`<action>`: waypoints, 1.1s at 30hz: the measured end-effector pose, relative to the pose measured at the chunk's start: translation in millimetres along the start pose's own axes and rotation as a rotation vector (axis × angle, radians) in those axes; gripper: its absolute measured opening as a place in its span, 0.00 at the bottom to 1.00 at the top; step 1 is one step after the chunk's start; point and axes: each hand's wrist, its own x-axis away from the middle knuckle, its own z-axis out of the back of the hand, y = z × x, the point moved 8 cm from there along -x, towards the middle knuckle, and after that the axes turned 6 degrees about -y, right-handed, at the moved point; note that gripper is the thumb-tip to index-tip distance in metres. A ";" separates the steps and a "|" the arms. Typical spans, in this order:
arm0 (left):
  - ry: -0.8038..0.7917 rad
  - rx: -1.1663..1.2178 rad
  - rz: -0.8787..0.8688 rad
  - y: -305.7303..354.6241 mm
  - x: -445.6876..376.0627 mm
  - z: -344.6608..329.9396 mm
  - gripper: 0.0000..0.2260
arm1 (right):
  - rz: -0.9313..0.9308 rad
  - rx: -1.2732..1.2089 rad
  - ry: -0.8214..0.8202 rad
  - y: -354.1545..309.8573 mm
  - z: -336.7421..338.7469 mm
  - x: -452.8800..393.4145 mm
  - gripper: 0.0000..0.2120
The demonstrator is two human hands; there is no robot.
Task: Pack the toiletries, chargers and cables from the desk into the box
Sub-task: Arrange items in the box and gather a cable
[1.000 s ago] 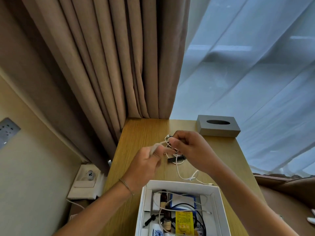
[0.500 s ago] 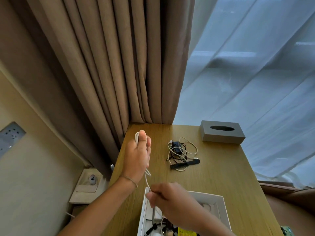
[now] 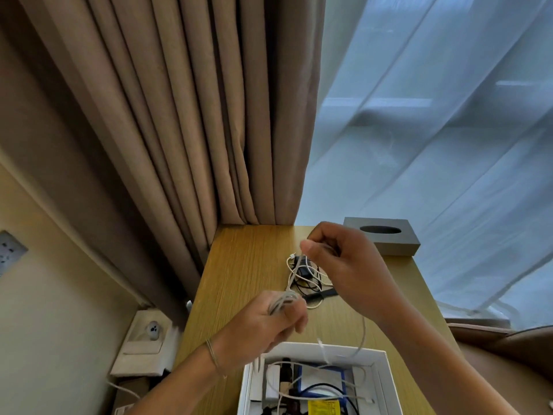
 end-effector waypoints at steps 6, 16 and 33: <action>0.621 0.265 -0.118 6.8 6.8 54.3 0.26 | -0.169 0.171 0.039 39.7 -20.8 14.9 0.12; 0.652 0.787 -0.093 -3.0 -15.2 58.6 0.24 | -0.311 0.334 -0.241 57.8 -105.8 63.3 0.11; -0.023 -0.034 0.053 -22.9 3.3 -0.5 0.35 | -0.077 0.315 -0.149 1.8 -27.9 31.1 0.09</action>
